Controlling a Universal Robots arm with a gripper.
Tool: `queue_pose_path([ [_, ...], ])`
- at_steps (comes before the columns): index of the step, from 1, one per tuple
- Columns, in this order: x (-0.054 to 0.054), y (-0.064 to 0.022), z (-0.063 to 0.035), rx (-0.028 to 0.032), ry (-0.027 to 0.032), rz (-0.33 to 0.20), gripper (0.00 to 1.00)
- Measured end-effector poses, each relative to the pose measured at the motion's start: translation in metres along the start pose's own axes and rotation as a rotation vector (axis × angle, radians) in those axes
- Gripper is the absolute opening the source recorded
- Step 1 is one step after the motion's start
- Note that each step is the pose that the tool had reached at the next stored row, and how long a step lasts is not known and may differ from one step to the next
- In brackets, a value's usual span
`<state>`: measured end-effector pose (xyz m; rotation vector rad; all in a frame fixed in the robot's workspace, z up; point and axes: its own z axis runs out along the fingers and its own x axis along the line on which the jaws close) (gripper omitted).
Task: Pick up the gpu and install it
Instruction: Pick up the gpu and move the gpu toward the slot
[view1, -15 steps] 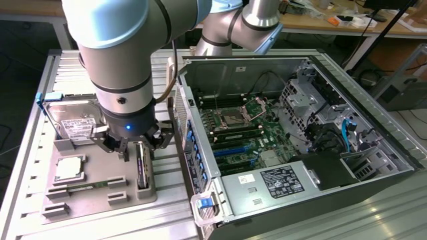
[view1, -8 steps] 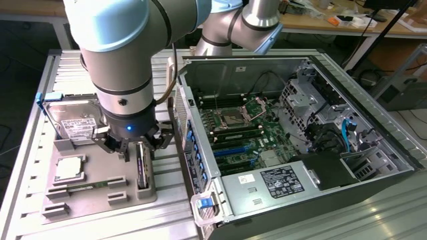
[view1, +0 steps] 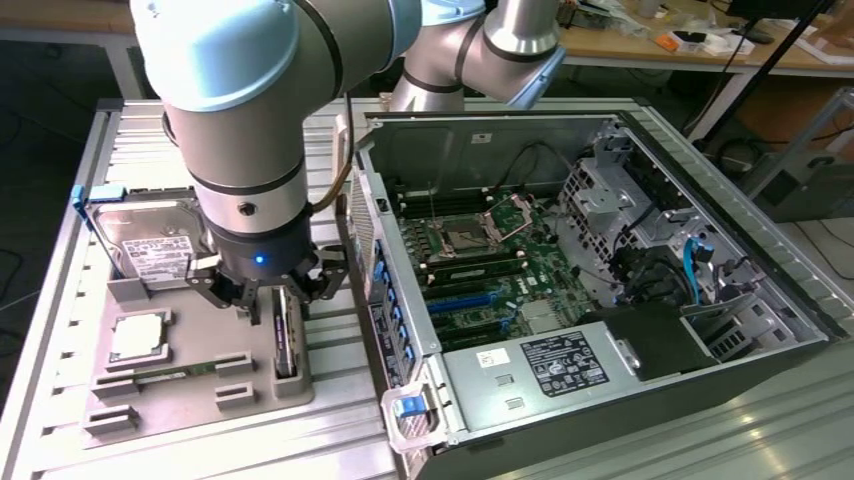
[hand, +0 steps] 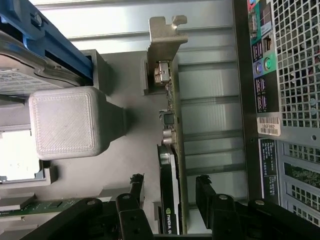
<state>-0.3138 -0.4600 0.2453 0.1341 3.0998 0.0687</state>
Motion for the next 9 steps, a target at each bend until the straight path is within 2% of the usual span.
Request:
queue_pose_path([
  [9, 0.0000, 0.0000, 0.0001, -0.0002, -0.0001, 0.000, 0.54],
])
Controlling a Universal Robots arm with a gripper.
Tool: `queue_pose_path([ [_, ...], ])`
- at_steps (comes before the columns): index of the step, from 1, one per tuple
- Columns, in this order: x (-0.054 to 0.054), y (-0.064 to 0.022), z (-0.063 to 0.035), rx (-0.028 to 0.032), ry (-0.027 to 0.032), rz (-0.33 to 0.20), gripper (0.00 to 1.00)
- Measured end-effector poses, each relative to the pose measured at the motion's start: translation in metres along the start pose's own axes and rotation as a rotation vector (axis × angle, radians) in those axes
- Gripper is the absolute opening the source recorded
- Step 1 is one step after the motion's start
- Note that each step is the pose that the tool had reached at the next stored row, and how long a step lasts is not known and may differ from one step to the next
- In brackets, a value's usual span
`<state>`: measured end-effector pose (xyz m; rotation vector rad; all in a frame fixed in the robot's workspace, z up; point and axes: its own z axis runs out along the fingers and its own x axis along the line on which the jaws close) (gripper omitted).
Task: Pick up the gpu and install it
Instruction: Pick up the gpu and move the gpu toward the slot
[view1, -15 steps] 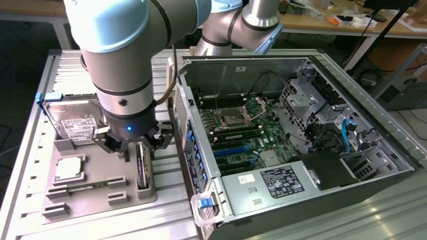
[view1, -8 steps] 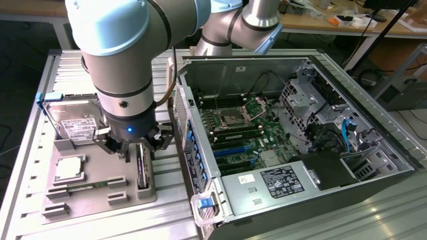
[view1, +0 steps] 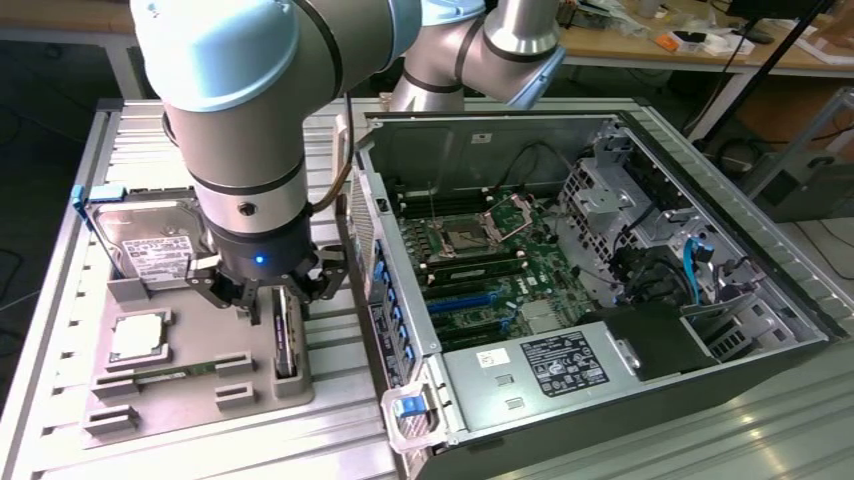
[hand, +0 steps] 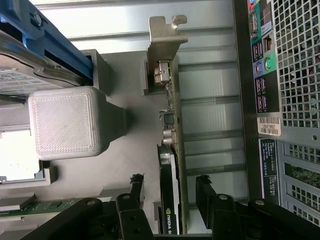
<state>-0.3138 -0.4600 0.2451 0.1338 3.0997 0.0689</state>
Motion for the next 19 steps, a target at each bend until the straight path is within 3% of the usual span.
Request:
queue_pose_path([
  [1, 0.0000, 0.0000, 0.0000, 0.0000, 0.0000, 0.000, 0.53],
  [4, 0.0000, 0.0000, 0.0000, 0.0000, 0.0000, 0.000, 0.33],
  [14, 0.0000, 0.0000, 0.0000, -0.0001, 0.0000, 0.000, 0.33],
  [16, 0.0000, 0.0000, 0.0000, 0.0000, 0.0000, 0.000, 0.27],
  [19, 0.0000, 0.0000, 0.0000, 0.0000, 0.0000, 0.000, 0.27],
])
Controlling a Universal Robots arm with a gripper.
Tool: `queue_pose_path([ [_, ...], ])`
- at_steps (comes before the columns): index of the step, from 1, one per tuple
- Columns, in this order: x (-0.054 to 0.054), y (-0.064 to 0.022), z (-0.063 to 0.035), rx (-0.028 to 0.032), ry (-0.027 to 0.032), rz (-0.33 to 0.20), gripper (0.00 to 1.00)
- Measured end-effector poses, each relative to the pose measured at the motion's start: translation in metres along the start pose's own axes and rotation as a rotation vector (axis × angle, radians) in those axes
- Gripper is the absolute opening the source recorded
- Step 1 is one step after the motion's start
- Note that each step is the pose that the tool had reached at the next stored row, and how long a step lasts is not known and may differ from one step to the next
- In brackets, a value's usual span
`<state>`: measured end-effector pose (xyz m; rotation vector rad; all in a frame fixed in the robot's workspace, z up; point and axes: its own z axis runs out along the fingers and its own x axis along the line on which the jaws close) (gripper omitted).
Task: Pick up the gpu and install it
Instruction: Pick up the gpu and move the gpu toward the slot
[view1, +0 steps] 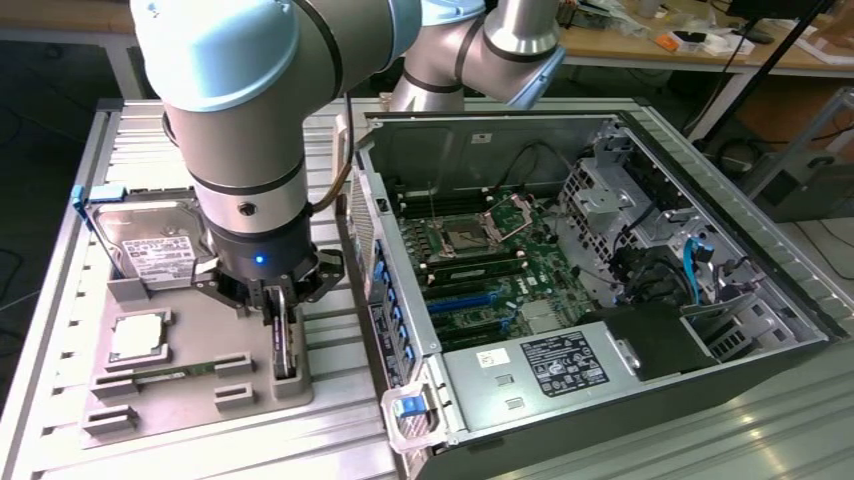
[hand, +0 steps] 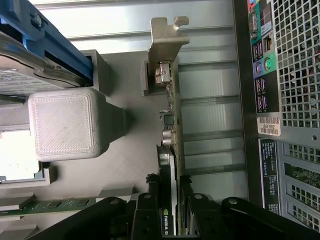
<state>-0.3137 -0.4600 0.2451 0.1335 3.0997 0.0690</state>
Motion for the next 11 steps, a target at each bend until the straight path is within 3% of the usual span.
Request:
queue_pose_path([
  [11, 0.0000, 0.0000, 0.0000, 0.0001, 0.0000, 0.000, 0.27],
])
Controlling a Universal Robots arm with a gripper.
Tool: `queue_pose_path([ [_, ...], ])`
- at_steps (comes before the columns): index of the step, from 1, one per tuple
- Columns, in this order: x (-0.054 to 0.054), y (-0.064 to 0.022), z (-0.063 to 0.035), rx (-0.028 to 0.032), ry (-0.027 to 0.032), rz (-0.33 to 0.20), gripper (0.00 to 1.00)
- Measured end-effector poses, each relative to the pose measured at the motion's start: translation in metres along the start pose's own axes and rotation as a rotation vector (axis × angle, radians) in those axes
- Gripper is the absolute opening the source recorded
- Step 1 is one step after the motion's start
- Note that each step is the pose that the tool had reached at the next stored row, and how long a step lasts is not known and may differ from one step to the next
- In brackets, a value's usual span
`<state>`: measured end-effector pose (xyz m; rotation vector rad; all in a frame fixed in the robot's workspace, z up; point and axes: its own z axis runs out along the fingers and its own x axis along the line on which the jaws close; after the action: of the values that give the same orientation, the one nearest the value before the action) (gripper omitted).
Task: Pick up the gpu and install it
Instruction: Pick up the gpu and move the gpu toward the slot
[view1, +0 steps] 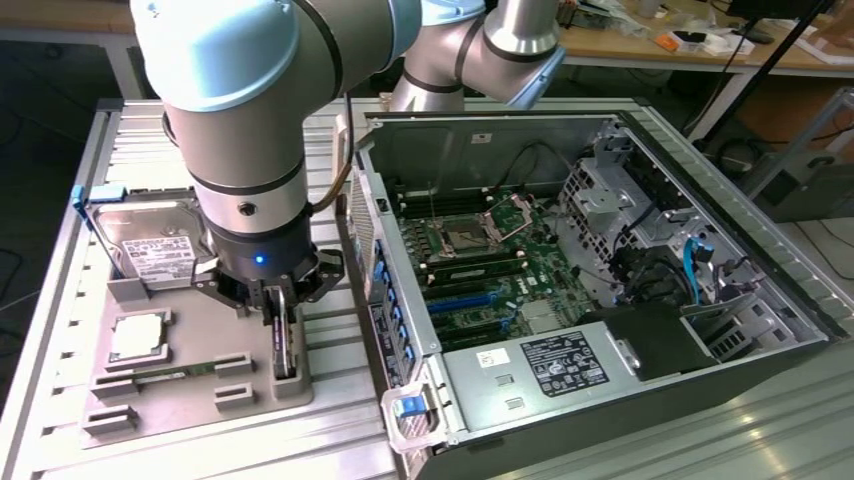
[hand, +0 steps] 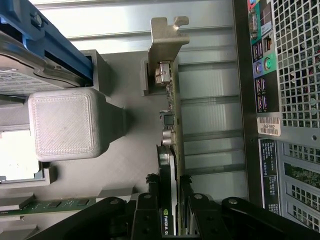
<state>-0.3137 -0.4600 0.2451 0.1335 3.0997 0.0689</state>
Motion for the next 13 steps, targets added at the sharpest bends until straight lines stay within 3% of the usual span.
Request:
queue_pose_path([
  [13, 0.0000, 0.0001, -0.0008, -0.0001, 0.0000, 0.000, 0.27],
])
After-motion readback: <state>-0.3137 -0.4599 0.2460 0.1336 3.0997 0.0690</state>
